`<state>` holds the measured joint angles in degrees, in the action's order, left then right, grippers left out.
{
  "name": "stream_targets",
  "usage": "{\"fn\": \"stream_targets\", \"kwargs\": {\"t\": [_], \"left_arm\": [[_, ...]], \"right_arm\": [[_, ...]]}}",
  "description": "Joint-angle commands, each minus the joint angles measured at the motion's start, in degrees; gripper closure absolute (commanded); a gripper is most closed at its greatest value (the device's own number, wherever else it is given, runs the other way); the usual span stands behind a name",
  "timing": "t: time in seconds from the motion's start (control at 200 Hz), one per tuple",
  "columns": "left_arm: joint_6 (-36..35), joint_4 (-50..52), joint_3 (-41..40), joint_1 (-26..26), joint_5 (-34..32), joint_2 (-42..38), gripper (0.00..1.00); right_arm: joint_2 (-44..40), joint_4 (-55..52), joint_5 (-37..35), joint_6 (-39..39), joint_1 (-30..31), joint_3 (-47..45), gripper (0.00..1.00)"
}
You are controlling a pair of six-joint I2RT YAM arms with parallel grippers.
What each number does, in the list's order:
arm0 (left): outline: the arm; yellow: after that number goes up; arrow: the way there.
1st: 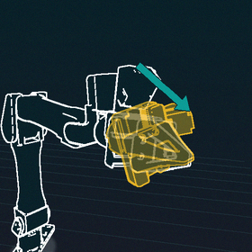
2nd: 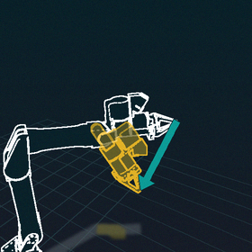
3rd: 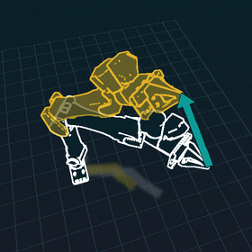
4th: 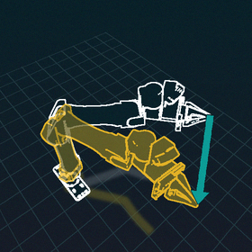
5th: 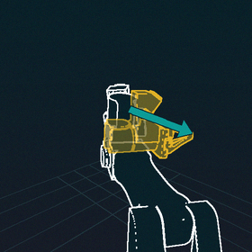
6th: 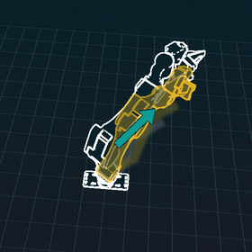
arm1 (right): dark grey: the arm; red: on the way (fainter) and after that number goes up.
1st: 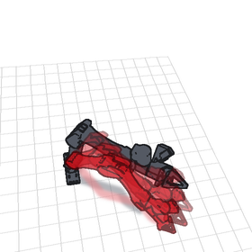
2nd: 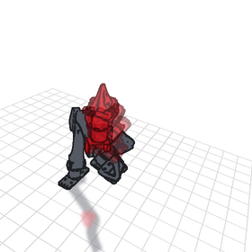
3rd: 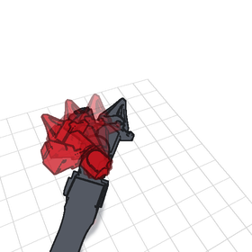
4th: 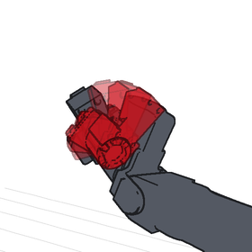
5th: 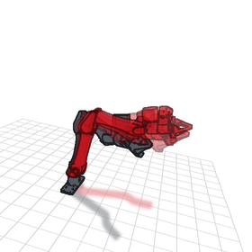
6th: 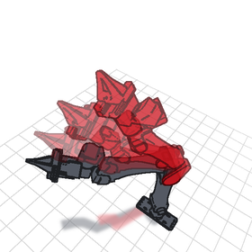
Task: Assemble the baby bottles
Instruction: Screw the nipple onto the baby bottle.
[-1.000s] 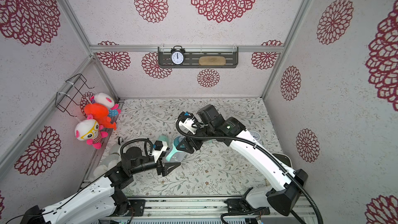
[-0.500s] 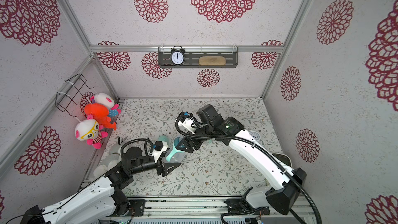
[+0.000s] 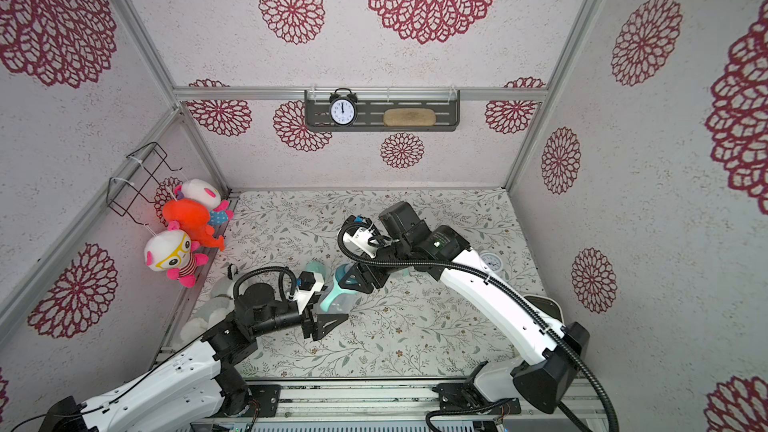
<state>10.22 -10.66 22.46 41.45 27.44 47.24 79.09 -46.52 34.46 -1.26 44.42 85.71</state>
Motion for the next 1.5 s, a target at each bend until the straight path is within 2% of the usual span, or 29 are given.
{"fn": "stream_targets", "kwargs": {"t": [0.0, 0.16, 0.29, 0.39, 0.445, 0.666, 1.076, 1.241, 1.366, 1.491], "left_arm": [[0.2, -1.1, 2.5, -0.4, -1.1, -1.0, 1.00], [0.0, -1.1, 2.4, -0.3, -5.1, -1.6, 1.00], [-1.0, -2.6, 1.2, 0.0, -9.9, -2.7, 1.00], [-2.2, -4.0, 0.2, 0.7, -13.8, -2.9, 1.00], [-3.1, -4.1, 0.2, 1.4, -15.6, -2.9, 1.00], [-7.3, -2.7, 0.6, 5.4, -23.9, -3.1, 1.00], [-11.7, -0.4, 2.4, 10.7, -32.9, 1.3, 1.00], [-12.8, -0.1, 2.6, 12.3, -35.4, 2.0, 1.00], [-12.5, -0.7, 1.9, 12.5, -35.5, 1.2, 1.00], [-12.6, -2.3, 0.5, 12.4, -36.2, -0.6, 1.00]], "right_arm": [[-0.1, 0.9, 1.8, 1.3, -0.3, -0.2, 0.42], [0.0, 2.0, -0.3, 6.5, -0.2, -1.1, 0.55], [-0.5, 4.8, 0.7, 14.4, -0.1, -2.4, 0.74], [-1.4, 8.4, -2.3, 22.6, -0.1, -3.9, 0.93], [-1.2, 9.4, -3.1, 26.7, -0.1, -4.1, 1.00], [1.1, 10.8, -4.9, 37.5, 0.3, -4.0, 1.00], [4.8, 9.3, -6.5, 54.8, 0.1, -1.4, 1.00], [5.4, 9.9, -6.5, 58.5, 0.0, -1.1, 1.00], [4.7, 10.2, -7.6, 57.7, 0.0, -1.0, 1.00], [3.0, 10.4, -9.0, 55.3, 0.0, -1.1, 0.73]]}}
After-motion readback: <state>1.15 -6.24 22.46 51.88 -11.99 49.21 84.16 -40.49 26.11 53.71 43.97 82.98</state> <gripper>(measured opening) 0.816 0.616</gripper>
